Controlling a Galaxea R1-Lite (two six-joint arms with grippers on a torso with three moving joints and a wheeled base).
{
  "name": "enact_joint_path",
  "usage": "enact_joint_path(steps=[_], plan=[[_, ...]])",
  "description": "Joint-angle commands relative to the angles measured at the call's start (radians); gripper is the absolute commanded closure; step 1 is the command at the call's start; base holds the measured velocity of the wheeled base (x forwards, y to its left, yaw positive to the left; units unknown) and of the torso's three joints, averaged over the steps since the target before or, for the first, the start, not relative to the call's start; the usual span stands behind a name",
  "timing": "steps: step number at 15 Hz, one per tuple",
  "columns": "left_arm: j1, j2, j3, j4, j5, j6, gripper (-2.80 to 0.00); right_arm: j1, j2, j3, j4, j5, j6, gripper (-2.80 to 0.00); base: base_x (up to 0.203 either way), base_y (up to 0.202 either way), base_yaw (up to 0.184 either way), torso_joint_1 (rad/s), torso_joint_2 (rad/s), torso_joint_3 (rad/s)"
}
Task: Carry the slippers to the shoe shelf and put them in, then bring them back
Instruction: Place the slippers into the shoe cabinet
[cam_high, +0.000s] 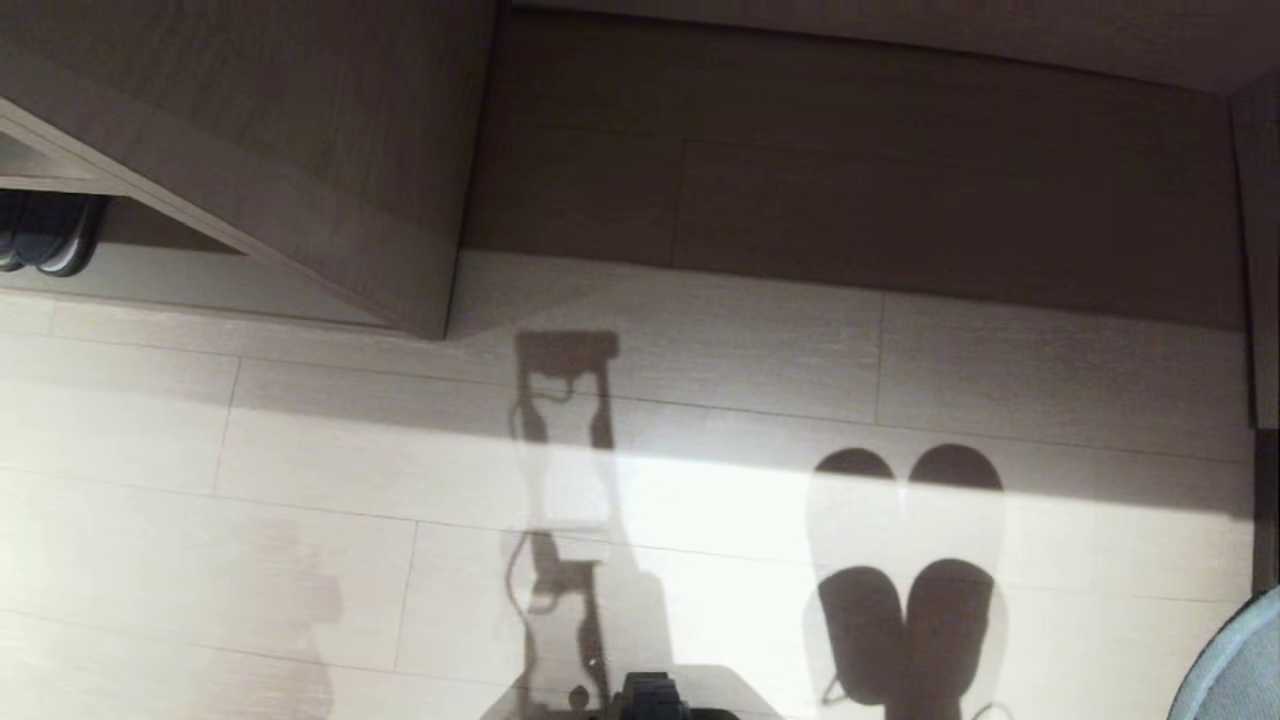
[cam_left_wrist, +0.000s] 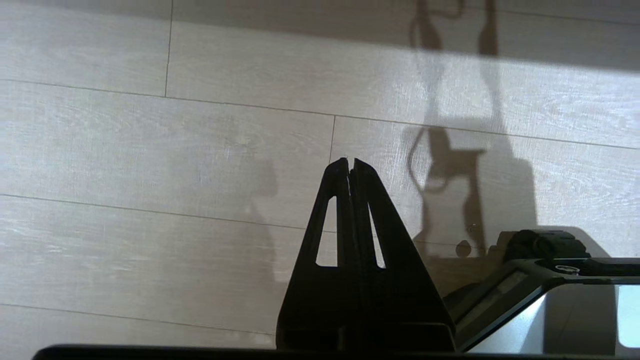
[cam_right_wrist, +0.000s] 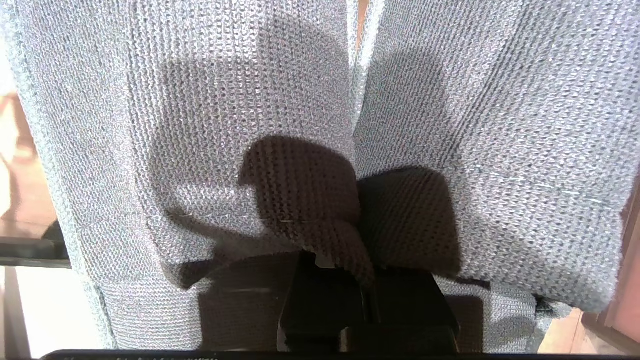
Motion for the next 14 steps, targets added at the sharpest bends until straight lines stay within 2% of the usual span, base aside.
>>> enact_joint_path(steps=[1,14], plan=[[0.0,0.001,0.002,-0.002,0.001,0.0,0.0,0.0,0.001,0.0,0.0,0.0,-0.001,0.0,0.0,0.0,0.0,0.0,0.0,0.203],[0.0,0.001,0.002,-0.002,0.001,0.0,0.0,0.0,-0.001,0.0,0.0,0.0,-0.001,0.0,0.0,0.0,0.0,0.002,0.0,0.203]])
